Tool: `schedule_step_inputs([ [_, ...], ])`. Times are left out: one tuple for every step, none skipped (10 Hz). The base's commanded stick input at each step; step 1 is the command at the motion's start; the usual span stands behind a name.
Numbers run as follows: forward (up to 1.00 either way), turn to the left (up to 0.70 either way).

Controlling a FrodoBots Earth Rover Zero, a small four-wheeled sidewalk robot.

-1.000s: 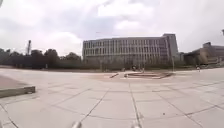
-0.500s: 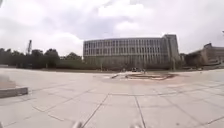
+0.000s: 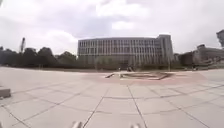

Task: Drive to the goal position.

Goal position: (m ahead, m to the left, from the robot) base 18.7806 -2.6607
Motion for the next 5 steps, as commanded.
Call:
schedule_step_inputs([
  [0.7,0.0],
  [0.7,0.0],
  [0.7,0.0],
  [0.7,0.0],
  [0.7,0.0],
])
